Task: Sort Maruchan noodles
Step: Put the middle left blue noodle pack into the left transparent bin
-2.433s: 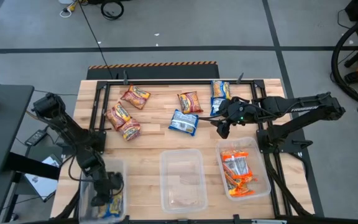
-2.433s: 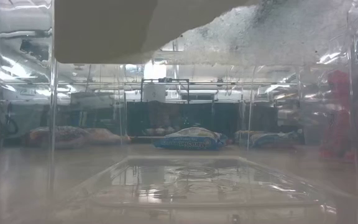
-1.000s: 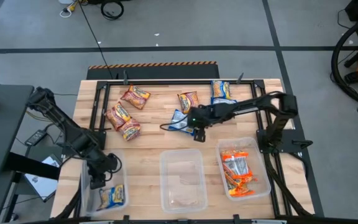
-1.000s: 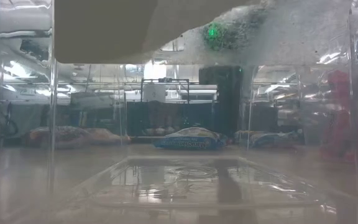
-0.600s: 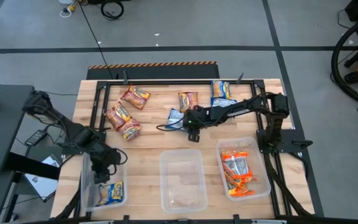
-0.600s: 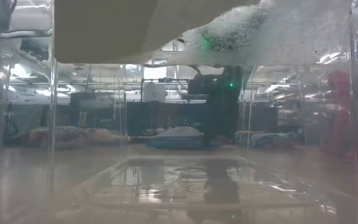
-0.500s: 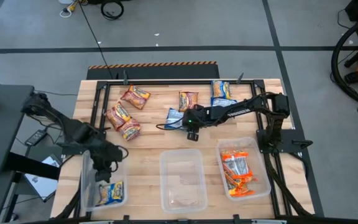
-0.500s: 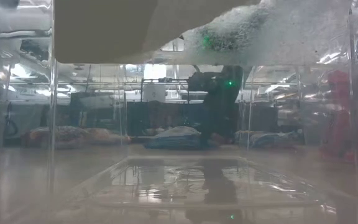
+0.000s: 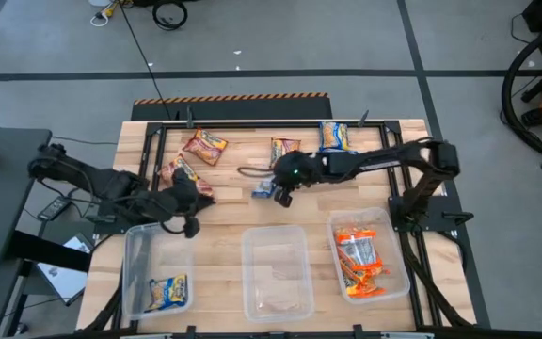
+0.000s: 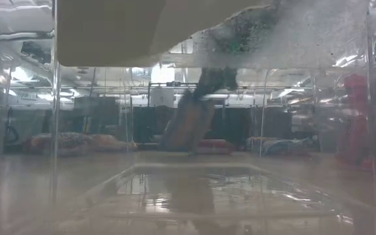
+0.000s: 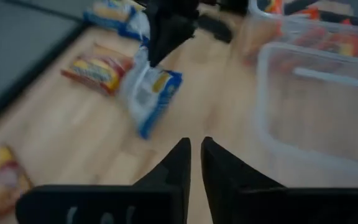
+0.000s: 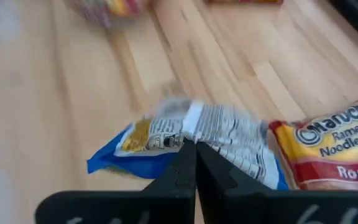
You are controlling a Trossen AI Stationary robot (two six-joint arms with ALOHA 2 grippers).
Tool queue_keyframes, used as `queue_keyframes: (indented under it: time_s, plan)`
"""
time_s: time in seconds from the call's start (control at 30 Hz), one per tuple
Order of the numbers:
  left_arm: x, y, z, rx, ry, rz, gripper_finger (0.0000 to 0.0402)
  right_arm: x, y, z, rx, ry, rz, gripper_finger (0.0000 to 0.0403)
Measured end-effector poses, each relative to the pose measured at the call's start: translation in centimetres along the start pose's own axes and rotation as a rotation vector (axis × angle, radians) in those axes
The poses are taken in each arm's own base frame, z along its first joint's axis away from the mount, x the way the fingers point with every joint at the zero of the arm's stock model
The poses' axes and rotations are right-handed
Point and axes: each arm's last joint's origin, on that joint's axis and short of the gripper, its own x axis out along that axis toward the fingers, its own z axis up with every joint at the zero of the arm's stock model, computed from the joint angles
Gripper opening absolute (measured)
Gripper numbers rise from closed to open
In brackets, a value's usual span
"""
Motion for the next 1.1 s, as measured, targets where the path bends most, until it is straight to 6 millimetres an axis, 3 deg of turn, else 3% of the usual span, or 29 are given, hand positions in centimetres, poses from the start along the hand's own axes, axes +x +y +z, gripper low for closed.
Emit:
queue_keyframes:
  time_s: [0.17,0.3,0.47,0.63,0.87,1.1]
  plan:
    - [3.7,-0.2,0.0,0.12,-0.112,0.05,0.0092,-3.4,-0.6,1.9,0.257,-0.092,0.076,0.0005]
    - [7.0,0.4,1.2,0.194,-0.196,0.134,0.0148,-5.1,-0.9,2.6,0.415,-0.124,0.121,0.0004]
    - [10.6,1.3,2.9,0.24,-0.275,0.093,0.0219,-5.7,-0.9,2.8,0.545,-0.114,0.164,0.0004]
    - [13.6,1.8,2.6,0.326,-0.24,0.091,0.0268,-5.7,-1.3,2.9,0.637,-0.12,0.163,0.0004]
    - [15.8,2.6,2.3,0.373,-0.227,0.141,0.0281,-5.8,-1.0,3.5,0.653,-0.145,0.245,0.0004]
    - [16.8,3.4,2.1,0.394,-0.2,0.145,0.0282,-6.0,-0.8,3.9,0.644,-0.158,0.329,0.0005]
